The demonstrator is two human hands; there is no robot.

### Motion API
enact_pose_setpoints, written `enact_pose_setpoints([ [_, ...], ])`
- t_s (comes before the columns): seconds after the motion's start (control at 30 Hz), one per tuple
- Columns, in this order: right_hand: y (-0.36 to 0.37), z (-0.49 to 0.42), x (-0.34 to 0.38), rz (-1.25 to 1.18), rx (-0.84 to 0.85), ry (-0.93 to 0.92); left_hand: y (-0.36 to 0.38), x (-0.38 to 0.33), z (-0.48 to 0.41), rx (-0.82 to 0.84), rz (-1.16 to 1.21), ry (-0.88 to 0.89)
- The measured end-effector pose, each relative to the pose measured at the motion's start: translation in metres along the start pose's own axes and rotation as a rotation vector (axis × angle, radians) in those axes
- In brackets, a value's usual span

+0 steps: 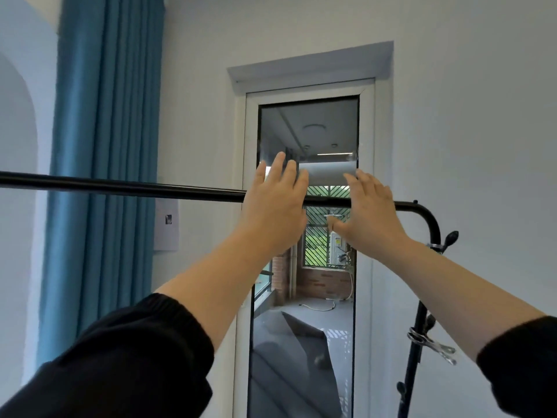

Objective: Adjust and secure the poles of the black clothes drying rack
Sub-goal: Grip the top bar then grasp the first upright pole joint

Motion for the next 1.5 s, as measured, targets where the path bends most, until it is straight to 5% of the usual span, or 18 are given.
enact_pose_setpoints([
  [0.17,0.03,-0.033,-0.043,-0.02,0.125,-0.109,0.033,-0.02,-0.035,0.036,-0.043,0.025],
  [0.43,0.055,-0.057,-0.041,-0.049,0.012,-0.222,0.057,-0.013,-0.06,0.11,-0.093,0.101],
  [0.83,0.088,-0.072,0.079,-0.178,-0.18,-0.152,0.07,0.101,-0.016,0.21,-0.148,-0.043],
  [1.33,0.123,-0.104,0.262,-0.439,-0.084,-0.15,0.08,0.263,0.063,0.149,-0.232,-0.272],
  [1.5,0.132,-0.109,0.274,-0.542,-0.037,-0.127,0.095,0.278,0.072,0.103,-0.214,-0.281],
])
Point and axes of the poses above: each hand's wrist, its own z-axis away from the middle knuckle, its own y-axis out of the palm, x = y × z, the point moved 4 cm from there along -z, towards the middle knuckle, and after that the axes turned 1 degree about -y, right-handed, at the moved point
